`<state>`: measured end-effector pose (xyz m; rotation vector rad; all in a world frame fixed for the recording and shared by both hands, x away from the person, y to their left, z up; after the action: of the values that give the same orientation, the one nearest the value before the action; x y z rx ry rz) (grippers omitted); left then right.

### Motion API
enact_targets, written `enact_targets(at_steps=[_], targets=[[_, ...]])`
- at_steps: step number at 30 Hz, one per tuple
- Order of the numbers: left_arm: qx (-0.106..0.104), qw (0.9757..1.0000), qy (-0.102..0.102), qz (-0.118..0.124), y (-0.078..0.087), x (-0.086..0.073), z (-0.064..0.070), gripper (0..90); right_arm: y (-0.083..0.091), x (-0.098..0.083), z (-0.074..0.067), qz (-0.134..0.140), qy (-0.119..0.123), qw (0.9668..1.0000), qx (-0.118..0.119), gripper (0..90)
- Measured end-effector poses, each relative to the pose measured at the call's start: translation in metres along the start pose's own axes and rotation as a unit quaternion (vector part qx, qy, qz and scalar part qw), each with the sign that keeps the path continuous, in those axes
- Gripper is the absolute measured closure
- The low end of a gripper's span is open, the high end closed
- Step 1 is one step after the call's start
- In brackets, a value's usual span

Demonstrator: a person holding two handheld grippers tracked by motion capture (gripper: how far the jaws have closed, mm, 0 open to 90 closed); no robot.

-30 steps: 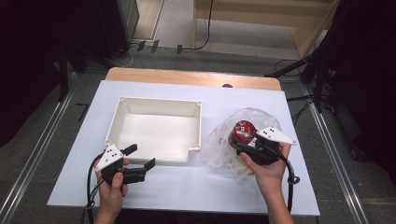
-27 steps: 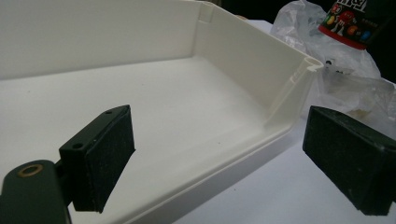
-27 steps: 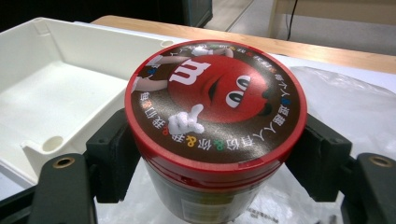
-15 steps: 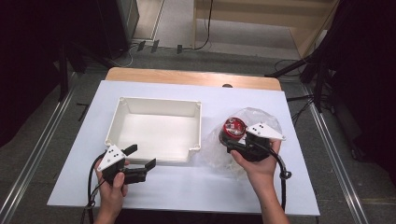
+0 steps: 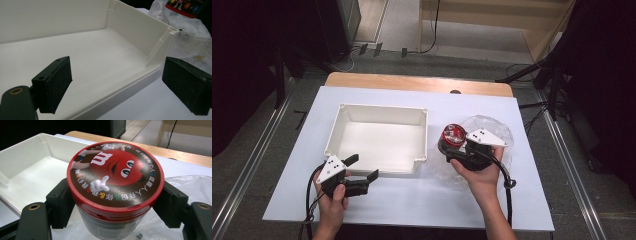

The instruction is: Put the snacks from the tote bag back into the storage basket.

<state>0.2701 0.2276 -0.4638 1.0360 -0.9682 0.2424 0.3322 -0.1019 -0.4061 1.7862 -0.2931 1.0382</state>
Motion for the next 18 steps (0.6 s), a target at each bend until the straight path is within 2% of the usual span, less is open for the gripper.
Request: enact_targets(at_steps=[18], targets=[[0.003,1.0,-0.006,-0.005,-0.003,-0.001,0.001,9.5,-0.01,0.012,-0.02,0.005,0.014,0.9998,0.015,25.7]])
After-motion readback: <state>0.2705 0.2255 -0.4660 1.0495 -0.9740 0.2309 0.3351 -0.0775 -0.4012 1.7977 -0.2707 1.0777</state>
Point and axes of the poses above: each handheld gripper's, and its own axes: y roughly backward along the jaws, x roughly out of its top, z roughly to its right, the point moved 4 cm from there along -y, roughly forward along the jaws, and after that the axes turned 15 degrees about -z, right-handed, at the moved point
